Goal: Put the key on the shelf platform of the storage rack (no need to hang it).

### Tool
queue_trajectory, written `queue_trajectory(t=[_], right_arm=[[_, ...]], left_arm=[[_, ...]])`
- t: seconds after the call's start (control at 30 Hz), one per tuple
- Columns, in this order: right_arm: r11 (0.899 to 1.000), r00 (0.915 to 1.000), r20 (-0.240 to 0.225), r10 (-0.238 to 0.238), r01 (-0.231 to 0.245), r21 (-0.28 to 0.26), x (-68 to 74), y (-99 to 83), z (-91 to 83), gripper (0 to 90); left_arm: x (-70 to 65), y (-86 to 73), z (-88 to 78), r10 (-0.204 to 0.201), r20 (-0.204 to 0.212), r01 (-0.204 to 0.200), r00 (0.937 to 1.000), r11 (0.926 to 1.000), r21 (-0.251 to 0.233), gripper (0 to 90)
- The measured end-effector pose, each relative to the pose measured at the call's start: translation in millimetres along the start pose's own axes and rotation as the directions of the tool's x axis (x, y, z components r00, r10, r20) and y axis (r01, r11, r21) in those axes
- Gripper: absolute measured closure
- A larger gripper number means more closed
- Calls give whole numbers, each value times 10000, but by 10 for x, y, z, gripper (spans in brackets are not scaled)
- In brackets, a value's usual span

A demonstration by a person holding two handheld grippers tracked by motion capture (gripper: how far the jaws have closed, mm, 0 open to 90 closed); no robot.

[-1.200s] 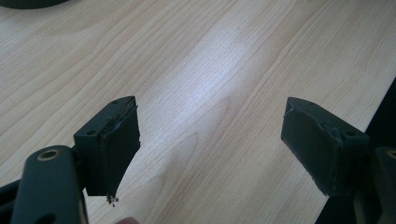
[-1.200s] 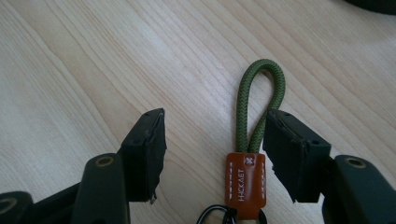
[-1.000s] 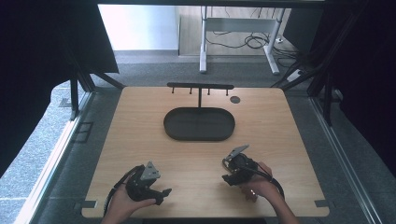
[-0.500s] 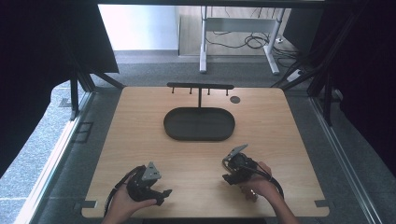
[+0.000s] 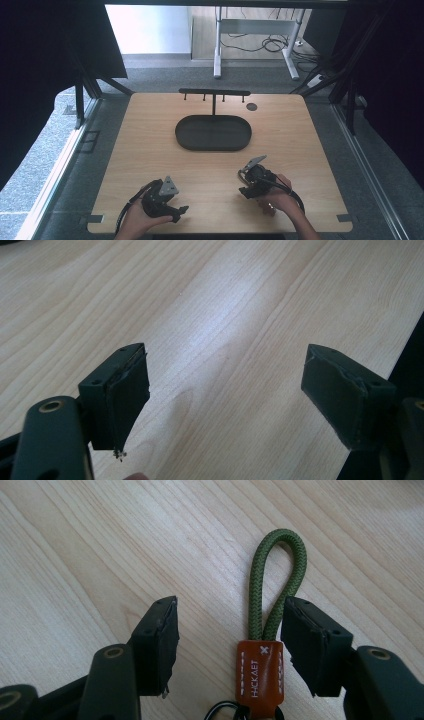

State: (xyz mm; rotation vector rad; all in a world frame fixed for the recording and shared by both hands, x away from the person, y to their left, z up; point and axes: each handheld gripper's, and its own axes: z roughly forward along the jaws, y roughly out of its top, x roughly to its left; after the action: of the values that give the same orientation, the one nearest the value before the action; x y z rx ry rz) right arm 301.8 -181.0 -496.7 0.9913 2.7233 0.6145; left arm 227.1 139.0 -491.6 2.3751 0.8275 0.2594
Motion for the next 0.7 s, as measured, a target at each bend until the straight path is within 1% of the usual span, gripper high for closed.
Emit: queue_trajectory(t=[0.03,0.17,0.33,0.5,0.57,0.67,0.7], right_arm=[[10000,10000,8,13,-13,16,-4,1,5,405],[10000,10000,1,36,-36,69,-13,12,24,406],[9999,10000,5,-65,65,137,-2,14,61,405],[9999,10000,47,-35,35,112,-11,4,62,404],[9999,10000,42,-10,9,118,-11,-2,57,405],[9999,10000,0,-65,65,117,-8,-11,71,403],[9999,10000,11,-85,85,138,-5,-13,77,402]], left_arm=[[8,-3,-2,36,-8,-36,10000,10000,13,198],[13,-10,0,-39,-1,39,10000,10000,84,198],[1,-6,18,83,68,-84,9999,9998,180,198],[-7,-7,31,46,91,-48,9999,9998,215,198],[-16,-5,49,62,138,-66,9999,9996,291,198],[-53,-3,102,245,333,-266,9991,9977,630,193],[-53,-3,102,245,333,-266,9991,9977,630,192]])
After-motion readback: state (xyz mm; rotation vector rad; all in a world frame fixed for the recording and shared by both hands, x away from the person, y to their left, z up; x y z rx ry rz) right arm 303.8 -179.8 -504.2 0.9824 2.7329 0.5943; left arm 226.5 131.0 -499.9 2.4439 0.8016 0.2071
